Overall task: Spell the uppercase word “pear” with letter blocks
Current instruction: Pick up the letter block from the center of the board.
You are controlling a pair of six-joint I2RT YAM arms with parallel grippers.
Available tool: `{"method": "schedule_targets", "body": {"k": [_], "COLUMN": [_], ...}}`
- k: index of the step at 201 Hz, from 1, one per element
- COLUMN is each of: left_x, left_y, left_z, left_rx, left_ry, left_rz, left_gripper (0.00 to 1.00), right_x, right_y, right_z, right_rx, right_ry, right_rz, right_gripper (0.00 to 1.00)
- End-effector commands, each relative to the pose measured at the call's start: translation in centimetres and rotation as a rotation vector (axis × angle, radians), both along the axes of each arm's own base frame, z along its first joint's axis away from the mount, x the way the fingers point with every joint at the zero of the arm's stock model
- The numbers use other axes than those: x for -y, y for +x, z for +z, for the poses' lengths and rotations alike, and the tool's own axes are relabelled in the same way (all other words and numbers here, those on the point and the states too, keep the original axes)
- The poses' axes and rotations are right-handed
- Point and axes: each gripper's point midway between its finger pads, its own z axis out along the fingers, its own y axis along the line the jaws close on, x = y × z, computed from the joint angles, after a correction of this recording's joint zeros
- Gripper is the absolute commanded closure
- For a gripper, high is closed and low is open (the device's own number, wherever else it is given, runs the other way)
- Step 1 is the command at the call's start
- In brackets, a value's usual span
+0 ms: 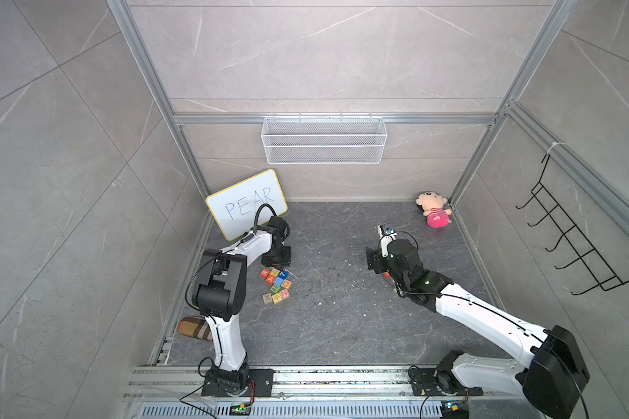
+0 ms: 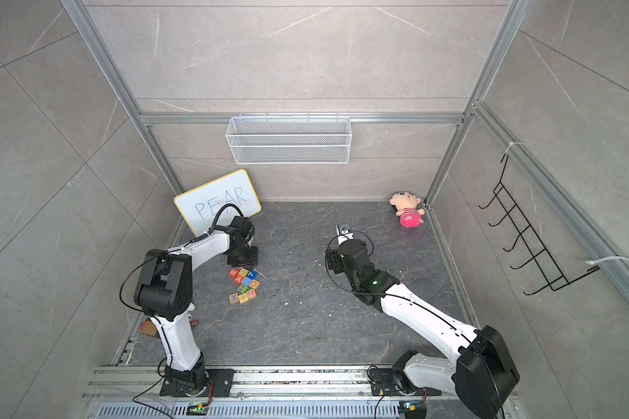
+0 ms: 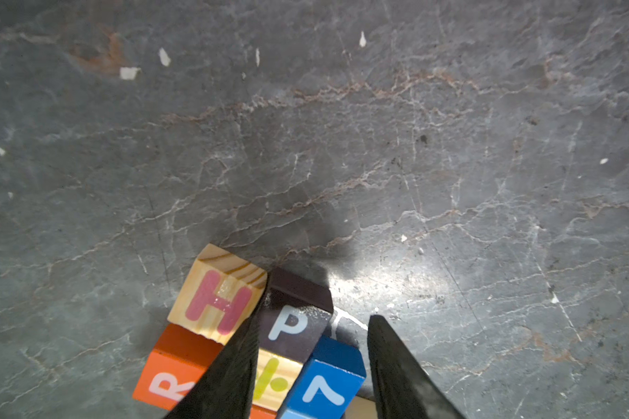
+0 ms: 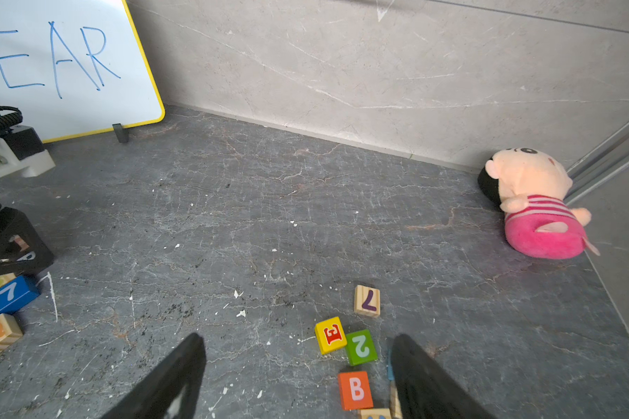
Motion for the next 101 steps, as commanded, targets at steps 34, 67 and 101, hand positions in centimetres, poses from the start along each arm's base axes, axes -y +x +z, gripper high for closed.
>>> {"method": "schedule_targets", "body": {"k": [34, 67, 101], "left_x": [-1.0, 0.0, 1.2], "left_y": [-0.2, -0.2, -0.5], "left_z": [-0.9, -1.0, -0.9], "left_rx": [-0.031, -0.032, -0.036], "left_ry": [0.013, -0.004, -0.016], "left_rz": [0.008, -0.007, -0.028], "left_gripper": [0.46, 0.49, 0.50], "right_x": [0.5, 0.4, 0.2], "right_y": [-0.5, -0.4, -0.3], "right_z": [0.2, 0.2, 0.2], "right_rx": [0.007, 0.006, 0.003], "right_ry": [0.008, 0.010, 0.010], "right_rz": [-0.015, -0.013, -0.007], "right_gripper": [0.17, 0.17, 0.17]}}
